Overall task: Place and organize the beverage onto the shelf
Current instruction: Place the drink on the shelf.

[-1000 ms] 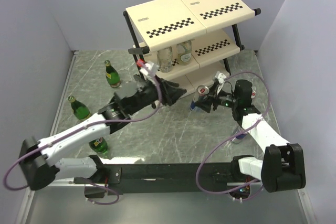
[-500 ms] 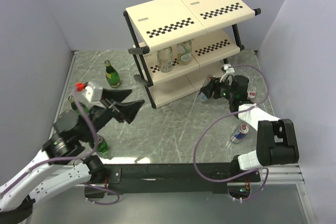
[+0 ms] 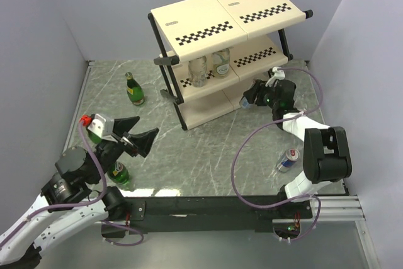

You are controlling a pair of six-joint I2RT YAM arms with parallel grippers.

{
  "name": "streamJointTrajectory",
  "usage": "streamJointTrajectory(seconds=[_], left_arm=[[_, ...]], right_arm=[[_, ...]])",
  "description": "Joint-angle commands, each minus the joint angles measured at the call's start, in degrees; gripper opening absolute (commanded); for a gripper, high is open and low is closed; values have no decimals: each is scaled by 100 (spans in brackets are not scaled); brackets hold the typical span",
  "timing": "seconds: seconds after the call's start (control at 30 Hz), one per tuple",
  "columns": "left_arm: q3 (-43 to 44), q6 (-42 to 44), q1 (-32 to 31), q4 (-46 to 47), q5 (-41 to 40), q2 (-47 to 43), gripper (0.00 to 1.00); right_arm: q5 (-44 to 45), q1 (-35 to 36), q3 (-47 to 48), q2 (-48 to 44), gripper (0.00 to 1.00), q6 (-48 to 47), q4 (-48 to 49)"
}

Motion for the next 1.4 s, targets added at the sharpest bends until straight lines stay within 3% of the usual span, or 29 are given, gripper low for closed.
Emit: streamJointTrajectory(seconds=[0.0, 0.47, 0.73, 1.0, 1.37], left_arm=[[-68, 238, 1, 65, -126, -19, 86], [-173, 176, -8, 311, 93, 139, 87], [-639, -167, 1, 987, 489, 297, 88], [-657, -228, 1, 900, 446, 227, 88], [-710, -211, 1, 856, 358, 165, 89]], right_arm=[[499, -32, 432, 99, 0, 46, 673], [605, -24, 863, 389, 0, -252, 507], [982, 29, 995, 389, 0, -744, 190], [1492, 187, 1170, 661, 0, -1316, 164], [1097, 179, 890, 952, 0, -1869, 1190]])
